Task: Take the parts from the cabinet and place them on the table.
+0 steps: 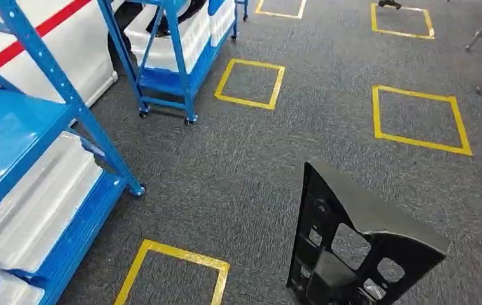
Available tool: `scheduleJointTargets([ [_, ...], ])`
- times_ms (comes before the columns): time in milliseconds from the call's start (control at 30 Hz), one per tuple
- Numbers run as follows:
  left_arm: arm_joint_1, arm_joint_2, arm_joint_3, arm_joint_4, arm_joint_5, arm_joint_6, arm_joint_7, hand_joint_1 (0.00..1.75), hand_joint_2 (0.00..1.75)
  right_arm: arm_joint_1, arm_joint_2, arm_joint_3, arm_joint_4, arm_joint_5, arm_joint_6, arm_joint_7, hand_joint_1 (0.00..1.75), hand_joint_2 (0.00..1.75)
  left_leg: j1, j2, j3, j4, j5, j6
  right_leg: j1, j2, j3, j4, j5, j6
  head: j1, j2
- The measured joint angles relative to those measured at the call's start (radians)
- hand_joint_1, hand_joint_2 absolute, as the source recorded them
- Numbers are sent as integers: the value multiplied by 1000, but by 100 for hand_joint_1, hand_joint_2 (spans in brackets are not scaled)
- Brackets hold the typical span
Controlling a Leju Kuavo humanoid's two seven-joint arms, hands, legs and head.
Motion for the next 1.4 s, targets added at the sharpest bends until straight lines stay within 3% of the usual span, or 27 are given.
scheduleJointTargets([
  [67, 6, 0, 0, 0, -1, 0, 0, 0, 0, -1, 0, 0, 2, 7, -3, 0, 175, 175, 0, -12, -71, 137, -48, -3, 1, 29, -1, 3, -2, -3, 0, 0],
  [100, 9, 0, 1, 0, -1, -1, 0, 0, 0, 0, 0, 0, 4, 13, -3, 0, 175, 175, 0, -12, -83, 151, -36, -4, 1, 45, -1, 6, -3, -3, 0, 0],
  [133, 10, 0, 1, 0, -1, -1, 0, 0, 0, 0, 0, 0, 5, 17, -6, 0, 175, 175, 0, -12, -74, 120, -2, -3, 1, 63, -1, 9, -4, -2, 0, 0],
  [200, 7, 1, 1, 0, -3, -1, 0, 0, 0, 0, 0, 0, 5, 25, -13, 0, 175, 175, 3, -32, -9, -42, 102, 0, -2, 94, 2, 19, -11, 5, 0, 0],
  [233, 7, 1, 1, 0, -3, -1, 0, 0, 0, 0, 0, 0, 5, 26, -18, 0, 175, 175, 6, -72, 16, -110, 124, 3, -4, 105, 1, 24, -15, 9, 0, 0],
  [267, 6, 0, 1, 0, -4, -1, 0, 0, 0, -2, 0, 0, 5, 31, -23, 0, 175, 175, 7, -118, 24, -128, 111, 6, 2, 115, -7, 34, -18, 16, 0, 0],
  [400, 3, 0, 1, 0, -8, -1, -1, 0, 0, 1, 2, -2, 5, 44, -27, 0, 175, 175, 5, -68, 31, -145, 119, 35, -9, 164, -21, 23, -3, 41, 0, 0],
  [467, 1, 0, 1, 0, -11, -1, -2, 0, 0, 0, 5, -6, 5, 47, -33, 0, 175, 175, 5, -41, 39, -158, 126, 48, -2, 41, -43, 76, -39, 40, 0, 0],
  [533, 7, 0, 2, 0, -10, -1, -3, 0, 0, -9, 7, -6, 6, 57, -45, 0, 175, 175, -2, -9, 39, -159, 123, 52, -7, 5, -122, 223, -109, 45, 0, 0],
  [567, 9, 1, 2, 0, -9, -1, -3, 0, 0, -8, 11, -6, 9, 60, -49, 0, 175, 175, -3, 7, 40, -159, 121, 52, -8, -1, -154, 282, -128, 46, 0, 0],
  [600, 9, 1, 2, 0, -8, -1, -3, 0, 0, -7, 13, -6, 13, 62, -55, 0, 175, 175, -4, 24, 40, -158, 118, 52, -8, -3, -170, 309, -125, 48, 0, 0],
  [633, 8, 1, 2, 0, -8, -1, -3, 0, 0, -4, 15, -6, 18, 64, -58, 0, 175, 175, -5, 37, 42, -158, 115, 51, -8, -5, -158, 284, -98, 47, 0, 0],
  [700, 4, 1, 2, 0, -8, -3, -3, 0, 0, -4, 15, -6, 24, 70, -60, 0, 175, 175, -7, 63, 52, -159, 107, 47, -4, -21, -77, 135, -17, 38, 0, 0],
  [733, 4, 0, 2, 0, -8, -3, -3, 0, 0, -4, 15, -6, 26, 74, -62, 0, 175, 175, -8, 73, 58, -159, 103, 45, 2, -57, -29, 54, 11, 28, 0, 0],
  [767, 3, -1, 2, 0, -10, -3, -3, 0, 0, -6, 15, -6, 29, 78, -65, 0, 175, 175, -11, 82, 64, -159, 98, 38, 15, -95, -16, 26, -8, 18, 0, 0],
  [900, -7, -2, 2, 0, -12, -5, -3, 0, 0, -2, 16, -6, 34, 86, -77, 0, 175, 175, -11, 121, 83, -165, 86, 18, 19, -46, -18, 15, -5, 10, 0, 0],
  [933, -8, -2, 2, 0, -13, -5, -3, 0, 0, -1, 16, -6, 34, 87, -77, 0, 175, 175, -7, 94, 80, -154, 79, 10, 2, -34, -8, 5, 2, 5, 0, 0],
  [967, -7, -2, 2, 0, -13, -5, -4, 0, 0, -1, 16, -6, 34, 89, -77, 0, 175, 175, -6, 30, 71, -127, 62, 3, 3, -23, -4, 0, 2, 4, 0, 0],
  [1000, -7, -2, 2, 0, -13, -5, -4, 0, 0, -5, 16, -6, 35, 92, -76, 0, 175, 175, -5, 1, 42, -64, 24, 1, 2, -15, -5, 0, 2, -3, 0, 0],
  [1033, -4, -2, 2, 0, -14, -6, -4, 0, 0, -9, 16, -6, 38, 96, -76, 0, 175, 175, -2, -8, 1, 16, -13, -2, 3, -1, -5, 1, 2, -5, 0, 0],
  [1100, 1, -2, 2, 0, -14, -6, -4, 0, 0, -8, 16, -6, 42, 100, -77, 0, 175, 175, -1, -11, -66, 133, -49, -8, 3, 26, -4, 3, 0, -7, 0, 0],
  [1133, 2, -2, 2, 0, -15, -7, -4, 0, 0, -8, 16, -6, 47, 104, -78, 0, 175, 175, 0, -11, -81, 143, -36, -8, 3, 43, -4, 6, -1, -7, 0, 0],
  [1200, 1, -2, 2, 0, -15, -7, -4, 0, 0, -8, 16, -6, 47, 109, -78, 0, 175, 175, 2, -17, -48, 39, 53, -8, 0, 71, -1, 14, -7, -2, 0, 0],
  [1233, -1, -1, 2, 0, -16, -7, -4, 0, 0, -8, 16, -5, 47, 112, -77, 0, 175, 175, 5, -33, -14, -48, 107, -9, -2, 84, 1, 20, -11, 2, 0, 0],
  [1267, 0, -1, 2, 0, -17, -7, -4, 0, 0, -8, 16, -5, 48, 113, -78, 0, 175, 175, 9, -71, 7, -112, 133, -7, -4, 94, -1, 26, -15, 6, 0, 0],
  [1300, -1, -1, 2, 0, -18, -8, -4, 0, 0, -11, 16, -5, 50, 114, -78, 0, 175, 175, 8, -97, 17, -136, 117, -3, 2, 105, -8, 37, -20, 13, 0, 0],
  [1400, -5, -1, 2, 0, -18, -8, -3, 0, 0, -7, 19, -5, 53, 118, -80, 0, 175, 175, 1, -67, 19, -133, 121, 19, -7, 139, -18, 26, -8, 33, 0, 0],
])
